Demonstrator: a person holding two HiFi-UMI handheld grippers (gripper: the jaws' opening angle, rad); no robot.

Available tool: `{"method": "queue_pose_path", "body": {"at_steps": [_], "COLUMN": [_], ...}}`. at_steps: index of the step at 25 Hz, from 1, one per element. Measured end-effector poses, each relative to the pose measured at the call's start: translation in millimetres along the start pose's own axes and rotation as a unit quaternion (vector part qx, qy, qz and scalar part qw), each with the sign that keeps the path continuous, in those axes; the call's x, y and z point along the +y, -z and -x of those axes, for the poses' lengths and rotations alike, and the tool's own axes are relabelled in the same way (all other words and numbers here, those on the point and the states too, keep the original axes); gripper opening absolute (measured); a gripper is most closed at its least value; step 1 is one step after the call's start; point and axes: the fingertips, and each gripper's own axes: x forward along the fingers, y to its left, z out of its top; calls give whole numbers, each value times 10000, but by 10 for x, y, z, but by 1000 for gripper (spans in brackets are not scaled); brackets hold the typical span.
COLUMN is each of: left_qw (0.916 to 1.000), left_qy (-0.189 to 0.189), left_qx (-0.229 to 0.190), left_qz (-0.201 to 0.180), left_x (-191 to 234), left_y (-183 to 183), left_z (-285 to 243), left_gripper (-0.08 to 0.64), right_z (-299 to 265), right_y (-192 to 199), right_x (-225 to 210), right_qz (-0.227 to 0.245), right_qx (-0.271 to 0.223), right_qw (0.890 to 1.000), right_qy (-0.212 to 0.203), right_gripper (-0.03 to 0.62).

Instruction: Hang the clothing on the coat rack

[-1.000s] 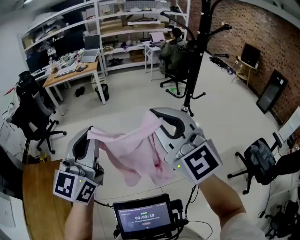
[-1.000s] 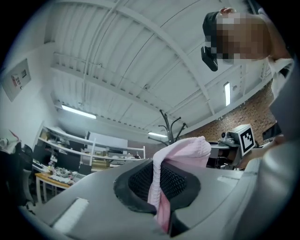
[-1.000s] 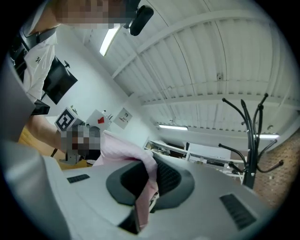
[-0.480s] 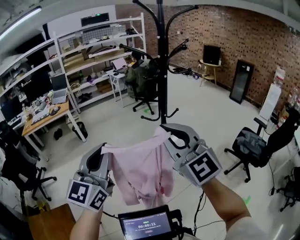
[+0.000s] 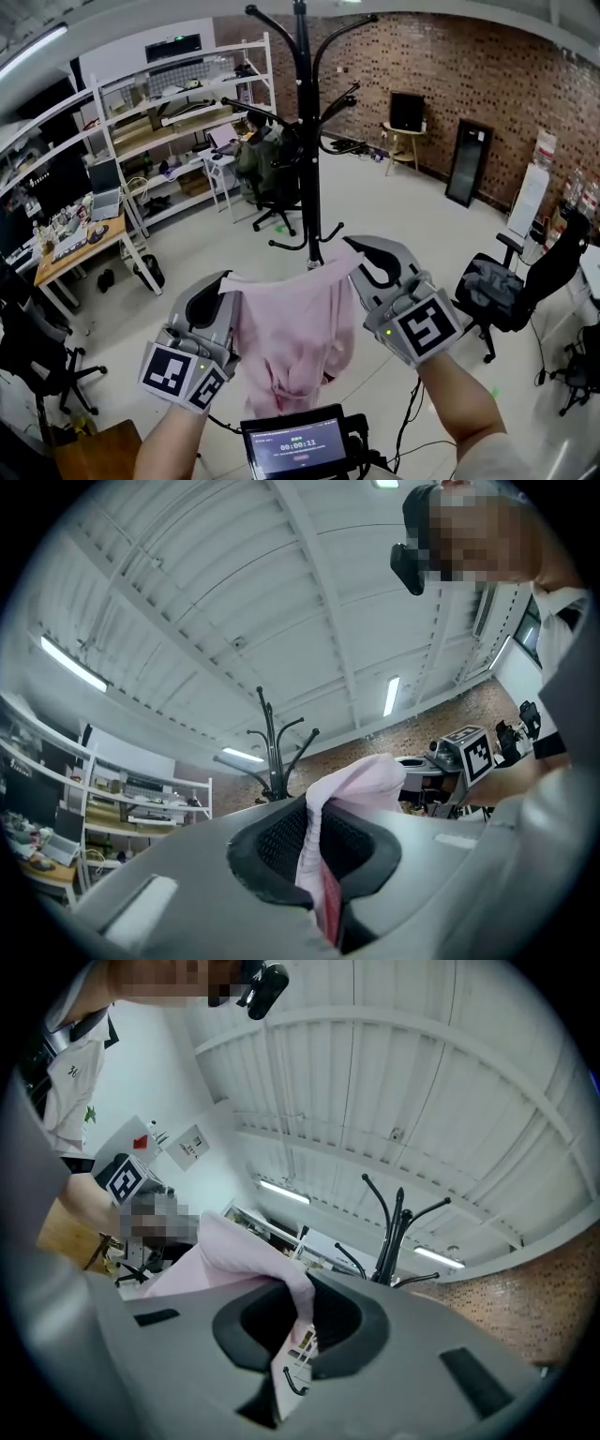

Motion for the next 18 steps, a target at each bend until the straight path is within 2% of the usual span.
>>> {"method": "queue_pose_path", "body": {"at_steps": [5,14,18], "left_qw": [10000,9986,9978], "left_qy": [34,315,468], "left_qx": [-32,-256,-403], "left_qz": [24,-337,-227], "left_x": [-137,-316,-350], "left_y": [-12,-360,-560], "left_z": [-192,-712,-956], "left_gripper": [18,18,18], "right_z": [76,134,123], "right_y": [4,-118,-241], "right_x": [-204,-820,-1106], "right_qz": [47,348,567], "right_qx": [-20,-92,-106], "right_qw": [10000,9990,9974], "right_qy": [-6,256,425], "right_gripper": [20,20,20]}}
